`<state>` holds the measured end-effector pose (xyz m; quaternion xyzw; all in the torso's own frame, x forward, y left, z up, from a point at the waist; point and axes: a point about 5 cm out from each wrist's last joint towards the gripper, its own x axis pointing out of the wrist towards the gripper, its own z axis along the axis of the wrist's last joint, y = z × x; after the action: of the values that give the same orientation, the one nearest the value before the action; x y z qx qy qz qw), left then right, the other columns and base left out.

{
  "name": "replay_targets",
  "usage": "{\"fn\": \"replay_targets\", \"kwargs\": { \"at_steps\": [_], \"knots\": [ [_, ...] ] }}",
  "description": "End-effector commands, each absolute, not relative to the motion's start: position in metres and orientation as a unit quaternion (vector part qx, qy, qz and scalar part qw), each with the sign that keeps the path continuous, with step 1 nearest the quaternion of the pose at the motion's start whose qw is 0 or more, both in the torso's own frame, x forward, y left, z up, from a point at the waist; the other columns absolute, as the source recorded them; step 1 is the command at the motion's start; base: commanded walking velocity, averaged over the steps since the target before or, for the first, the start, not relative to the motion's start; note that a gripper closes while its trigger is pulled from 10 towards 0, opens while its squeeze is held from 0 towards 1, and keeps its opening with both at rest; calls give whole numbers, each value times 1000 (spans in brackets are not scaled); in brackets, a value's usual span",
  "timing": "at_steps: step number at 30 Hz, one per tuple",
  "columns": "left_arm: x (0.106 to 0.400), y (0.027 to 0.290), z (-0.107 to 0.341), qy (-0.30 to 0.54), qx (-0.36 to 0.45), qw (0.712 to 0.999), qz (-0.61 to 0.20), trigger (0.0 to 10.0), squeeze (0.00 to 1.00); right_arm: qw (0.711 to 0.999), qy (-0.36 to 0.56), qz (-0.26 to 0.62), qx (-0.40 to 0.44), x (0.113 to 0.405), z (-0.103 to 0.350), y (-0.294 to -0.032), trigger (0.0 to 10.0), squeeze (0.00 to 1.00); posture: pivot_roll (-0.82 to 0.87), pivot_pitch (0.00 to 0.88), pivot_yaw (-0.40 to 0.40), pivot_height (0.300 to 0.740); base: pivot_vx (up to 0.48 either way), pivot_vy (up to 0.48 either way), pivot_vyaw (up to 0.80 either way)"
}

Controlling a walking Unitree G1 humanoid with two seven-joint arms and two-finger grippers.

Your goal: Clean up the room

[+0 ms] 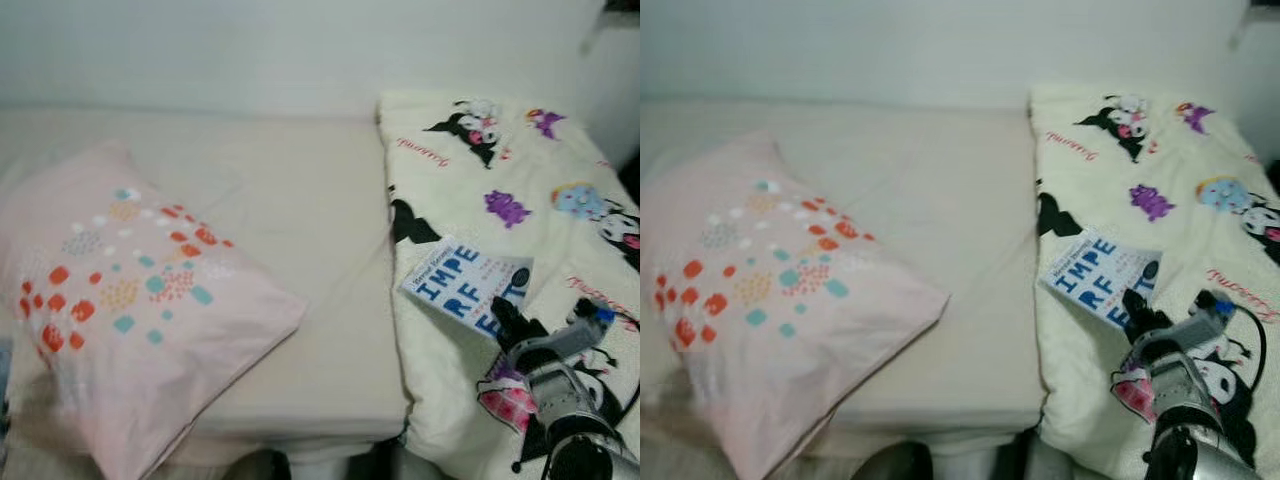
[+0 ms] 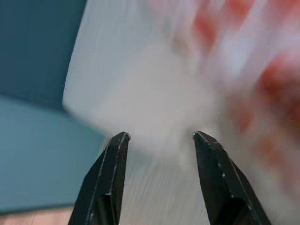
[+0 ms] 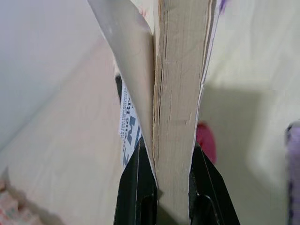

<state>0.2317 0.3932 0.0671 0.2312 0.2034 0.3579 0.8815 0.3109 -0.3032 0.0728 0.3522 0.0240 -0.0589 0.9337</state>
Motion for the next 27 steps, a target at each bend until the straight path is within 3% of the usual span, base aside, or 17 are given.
{"fn": "replay_targets", "kwargs": {
  "at_steps": [1, 7, 11, 12, 13, 21, 22, 23, 24, 27],
  "knots": [
    [257, 373, 77, 154, 193, 909, 336, 10000, 0, 946, 13, -29, 323, 323, 87, -296, 0, 0, 170, 60, -51, 619, 0, 0, 0],
    [289, 346, 101, 68, 143, 941, 299, 10000, 0, 951, -13, 36, 307, 339, 107, -279, 0, 0, 152, 38, -58, 629, 0, 0, 0],
    [323, 301, 123, -8, 59, 976, 211, 10000, 0, 948, -32, 106, 297, 357, 127, -252, 0, 0, 114, 6, -73, 644, 0, 0, 0],
    [323, 301, 123, -8, 59, 976, 211, 10000, 0, 948, -32, 106, 297, 357, 127, -252, 0, 0, 114, 6, -73, 644, 0, 0, 0],
    [334, 277, 126, -17, 31, 985, 171, 10000, 0, 946, -32, 138, 292, 363, 132, -235, 0, 0, 102, 0, -77, 654, 0, 0, 0],
    [338, 243, 106, 8, 4, 991, 135, 10000, 0, 940, -6, 187, 284, 362, 121, -205, 0, 0, 71, 0, -83, 683, 0, 0, 0],
    [337, 237, 102, 10, -7, 992, 125, 10000, 145, 939, 2, 195, 284, 360, 115, -200, 0, 0, 63, 0, -88, 688, 0, 0, 0],
    [337, 237, 102, 10, -7, 992, 125, 10000, 145, 939, 2, 195, 284, 360, 115, -200, 0, 0, 63, 0, -88, 688, 0, 0, 0],
    [335, 234, 98, 14, -15, 993, 117, 10000, 1000, 937, 9, 201, 287, 357, 111, -196, 0, 0, 60, 0, -91, 693, 0, 0, 0],
    [333, 230, 92, 22, -23, 993, 111, 10000, 1000, 934, 19, 209, 289, 354, 105, -190, 0, 0, 58, 0, -90, 703, 0, 0, 0]
  ]
}}
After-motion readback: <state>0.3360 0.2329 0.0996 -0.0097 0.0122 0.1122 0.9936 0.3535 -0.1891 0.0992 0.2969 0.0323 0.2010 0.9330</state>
